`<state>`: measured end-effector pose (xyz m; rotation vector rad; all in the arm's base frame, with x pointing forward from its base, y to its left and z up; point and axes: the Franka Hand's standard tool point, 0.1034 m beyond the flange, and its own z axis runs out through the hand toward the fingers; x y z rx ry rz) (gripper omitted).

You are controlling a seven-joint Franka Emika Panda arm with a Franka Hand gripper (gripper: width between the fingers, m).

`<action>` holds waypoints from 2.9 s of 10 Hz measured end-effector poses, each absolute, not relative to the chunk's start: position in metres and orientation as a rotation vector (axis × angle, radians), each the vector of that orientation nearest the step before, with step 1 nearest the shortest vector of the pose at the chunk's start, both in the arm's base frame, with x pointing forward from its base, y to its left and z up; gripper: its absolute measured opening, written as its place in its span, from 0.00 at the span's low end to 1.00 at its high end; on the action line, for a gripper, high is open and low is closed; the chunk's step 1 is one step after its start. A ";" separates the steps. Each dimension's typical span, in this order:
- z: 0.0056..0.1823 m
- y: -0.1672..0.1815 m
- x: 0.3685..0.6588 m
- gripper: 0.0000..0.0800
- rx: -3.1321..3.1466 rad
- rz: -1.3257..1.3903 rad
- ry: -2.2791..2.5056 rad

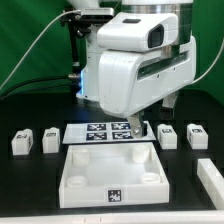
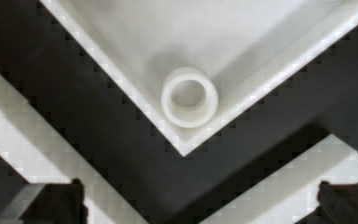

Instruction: Assemble one leg

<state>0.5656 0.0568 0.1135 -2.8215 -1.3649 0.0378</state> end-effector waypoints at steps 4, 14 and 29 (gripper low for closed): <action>0.113 0.057 0.566 0.81 -2.821 0.038 -1.365; 0.048 -0.005 0.449 0.81 -2.052 0.024 -2.331; 0.014 -0.005 0.429 0.08 -2.107 0.057 -2.227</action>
Offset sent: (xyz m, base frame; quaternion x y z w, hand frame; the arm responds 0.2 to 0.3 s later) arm 0.0000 0.0000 0.0000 0.0000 0.0000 0.0000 1.0000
